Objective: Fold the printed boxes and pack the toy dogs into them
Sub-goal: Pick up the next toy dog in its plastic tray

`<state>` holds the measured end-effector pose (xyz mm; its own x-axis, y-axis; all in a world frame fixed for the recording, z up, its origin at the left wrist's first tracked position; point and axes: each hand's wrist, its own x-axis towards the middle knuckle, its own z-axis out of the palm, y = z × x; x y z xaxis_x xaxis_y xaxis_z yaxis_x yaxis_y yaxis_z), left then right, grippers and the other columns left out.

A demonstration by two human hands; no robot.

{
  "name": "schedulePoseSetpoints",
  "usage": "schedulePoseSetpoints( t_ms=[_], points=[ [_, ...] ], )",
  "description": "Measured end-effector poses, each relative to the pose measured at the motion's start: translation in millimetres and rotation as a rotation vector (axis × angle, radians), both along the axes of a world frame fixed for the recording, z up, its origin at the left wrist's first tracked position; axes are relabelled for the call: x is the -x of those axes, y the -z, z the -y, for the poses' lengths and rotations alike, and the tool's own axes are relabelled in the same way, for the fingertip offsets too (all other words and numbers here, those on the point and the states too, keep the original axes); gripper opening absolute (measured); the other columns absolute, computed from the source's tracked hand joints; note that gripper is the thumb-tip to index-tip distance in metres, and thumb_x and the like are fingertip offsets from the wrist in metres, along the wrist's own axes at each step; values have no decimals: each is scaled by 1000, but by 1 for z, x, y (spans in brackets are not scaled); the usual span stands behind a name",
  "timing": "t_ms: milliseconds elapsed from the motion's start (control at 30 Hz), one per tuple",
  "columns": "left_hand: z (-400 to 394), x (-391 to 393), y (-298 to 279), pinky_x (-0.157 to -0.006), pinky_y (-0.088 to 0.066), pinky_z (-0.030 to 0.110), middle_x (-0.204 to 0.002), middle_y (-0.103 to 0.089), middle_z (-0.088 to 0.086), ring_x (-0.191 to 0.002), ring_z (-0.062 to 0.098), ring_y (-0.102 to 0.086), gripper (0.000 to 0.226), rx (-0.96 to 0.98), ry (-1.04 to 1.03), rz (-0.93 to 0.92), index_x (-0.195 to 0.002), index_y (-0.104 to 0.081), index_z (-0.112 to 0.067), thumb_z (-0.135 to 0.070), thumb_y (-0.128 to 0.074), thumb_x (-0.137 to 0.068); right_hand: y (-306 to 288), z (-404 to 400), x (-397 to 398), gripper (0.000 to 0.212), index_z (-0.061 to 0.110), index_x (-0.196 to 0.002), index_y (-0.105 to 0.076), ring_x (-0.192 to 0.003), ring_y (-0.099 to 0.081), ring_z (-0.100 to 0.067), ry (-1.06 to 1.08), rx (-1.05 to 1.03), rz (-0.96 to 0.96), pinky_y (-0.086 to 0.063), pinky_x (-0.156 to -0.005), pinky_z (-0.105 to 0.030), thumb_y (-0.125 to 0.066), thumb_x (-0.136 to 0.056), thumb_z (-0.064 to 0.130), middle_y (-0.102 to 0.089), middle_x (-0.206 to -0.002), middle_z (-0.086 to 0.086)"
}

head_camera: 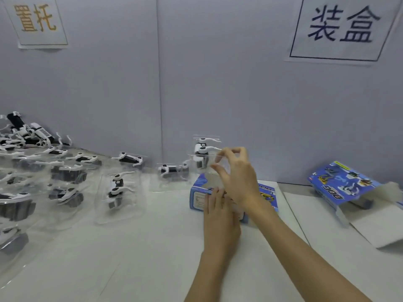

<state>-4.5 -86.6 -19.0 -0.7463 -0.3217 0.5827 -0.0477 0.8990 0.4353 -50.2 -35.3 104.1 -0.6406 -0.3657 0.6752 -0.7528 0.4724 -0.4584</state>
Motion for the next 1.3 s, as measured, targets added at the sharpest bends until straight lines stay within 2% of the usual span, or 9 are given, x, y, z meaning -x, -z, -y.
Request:
schedulePoseSetpoints(
  t_ms=[200,433,500,633,767,900,1033,1167,1300],
  points=[
    [-15,-3,-8,-111,-39,57,-136,-67,6,-135,29,-59,65,67,-188,-4,-128,-70,-11,-9,-85,-65,37,-115,33,18,22,-102,-66,-106,-60,-36,336,81,137,-53,-85,-43,-77,-91,32,-41,-123,-9],
    [-14,2,-4,-122,-11,54,-169,-27,3,-160,20,-13,70,0,-252,66,-159,-33,-13,-19,-54,-93,97,-152,36,28,17,-104,-68,-117,-42,-35,495,92,243,-33,-81,-28,-80,-88,36,-40,-127,-16],
    [-14,0,-5,-122,-12,51,-169,-25,-4,-159,14,-16,76,18,-91,-1,-161,-30,-19,-18,-54,-89,96,-151,38,30,14,-107,-67,-117,-41,-34,505,97,253,-34,-84,-30,-80,-89,34,-39,-128,-18],
    [-23,0,-1,-123,-16,54,-157,-47,-7,-151,15,-37,59,273,177,-48,-144,-54,-33,-25,-63,-86,95,-153,37,30,12,-111,-67,-111,-45,-39,587,72,219,-51,-82,-43,-78,-91,31,-36,-131,-19],
    [-25,5,2,-113,-33,60,-135,-61,-1,-127,21,-60,46,333,78,-133,-127,-65,-35,-33,-80,-83,100,-164,41,32,11,-120,-65,-112,-46,-43,665,24,257,-51,-92,-50,-74,-95,29,-34,-139,-22],
    [-22,7,1,-104,-35,52,-119,-65,-4,-110,19,-62,38,311,-22,-258,-113,-69,-30,-32,-85,-79,103,-172,42,37,12,-125,-61,-114,-46,-42,714,-50,338,-49,-97,-49,-75,-94,29,-34,-138,-21],
    [-21,6,-5,-108,-36,45,-116,-71,-8,-112,15,-66,39,50,-4,-316,-108,-74,-24,-7,-83,-74,103,-167,37,37,14,-121,-62,-110,-47,-39,635,-33,368,-48,-92,-43,-74,-93,36,-39,-126,-17],
    [-18,5,-7,-112,-31,38,-121,-73,-9,-118,4,-59,35,-93,31,-404,-112,-78,-22,-6,-80,-81,99,-151,26,31,19,-113,-69,-99,-60,-38,439,33,391,-47,-84,-39,-57,-102,46,-46,-112,-10],
    [-19,7,-8,-113,-30,40,-124,-73,-7,-120,5,-60,30,-118,22,-436,-115,-79,-19,-11,-75,-86,95,-146,18,20,26,-105,-74,-88,-59,-23,198,-63,295,-43,-78,-33,-55,-104,34,-54,-89,-2]
  ],
)
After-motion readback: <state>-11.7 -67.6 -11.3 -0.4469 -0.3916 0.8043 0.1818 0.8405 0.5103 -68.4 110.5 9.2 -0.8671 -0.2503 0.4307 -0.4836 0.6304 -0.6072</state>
